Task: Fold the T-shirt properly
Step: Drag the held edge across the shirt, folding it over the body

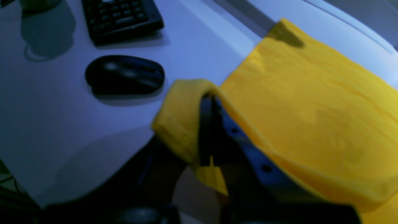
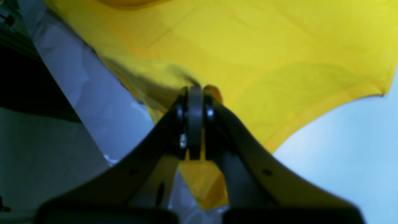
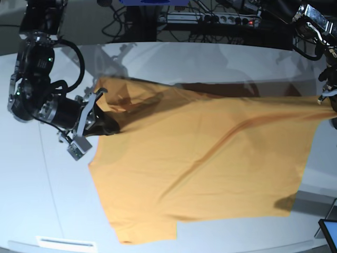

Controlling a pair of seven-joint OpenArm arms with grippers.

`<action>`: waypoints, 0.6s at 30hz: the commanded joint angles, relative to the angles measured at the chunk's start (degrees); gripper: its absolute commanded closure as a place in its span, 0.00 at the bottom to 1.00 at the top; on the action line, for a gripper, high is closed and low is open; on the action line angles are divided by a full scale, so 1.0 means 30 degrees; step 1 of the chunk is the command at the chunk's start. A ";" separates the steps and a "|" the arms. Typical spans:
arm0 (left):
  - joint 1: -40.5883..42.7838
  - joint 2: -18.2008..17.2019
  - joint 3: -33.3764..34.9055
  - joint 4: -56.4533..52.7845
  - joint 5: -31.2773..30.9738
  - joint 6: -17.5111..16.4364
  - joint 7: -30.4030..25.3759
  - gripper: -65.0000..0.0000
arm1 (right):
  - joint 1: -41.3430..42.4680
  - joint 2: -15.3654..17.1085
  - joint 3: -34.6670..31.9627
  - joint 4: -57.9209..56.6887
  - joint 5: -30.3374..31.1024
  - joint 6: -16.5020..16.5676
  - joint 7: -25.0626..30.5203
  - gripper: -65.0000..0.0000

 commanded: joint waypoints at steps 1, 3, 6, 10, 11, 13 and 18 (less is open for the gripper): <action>-0.0276 -0.0558 -0.0099 0.0324 -0.0259 0.0009 -0.0575 1.00 | 0.0402 0.0105 0.0077 0.0037 0.0362 0.0023 0.0445 1.00; -0.0334 -0.0792 -0.0099 0.0207 -0.0200 0.0009 -0.0457 1.00 | 0.0695 0.0105 0.0077 -0.0139 0.0362 0.0023 0.0445 1.00; -0.1008 -0.0968 0.0194 -0.0232 0.0855 0.0009 -0.0340 1.00 | 0.0958 0.0105 0.0077 -0.0168 0.0186 0.0023 0.0445 1.00; -0.1887 -0.0997 0.0340 -0.1053 0.2730 0.0009 -0.0428 1.00 | 0.1222 0.0076 0.0077 -0.0314 -0.0458 0.0053 0.0445 1.00; -0.2180 -0.0997 0.0340 -0.1258 0.3023 0.0009 -0.0428 1.00 | 0.1281 0.0076 0.0077 -0.0344 -0.0458 0.0053 0.0445 1.00; -0.2620 -0.0997 0.0340 -0.1873 0.3433 0.0009 -0.0428 1.00 | 0.1456 0.0076 0.0077 -0.0432 -0.0429 0.0053 0.0445 1.00; -0.3265 -0.0997 0.0340 -0.3046 0.3668 0.0009 -0.0428 1.00 | 0.1808 0.0076 0.0077 -0.1252 -0.0429 0.0053 0.0474 1.00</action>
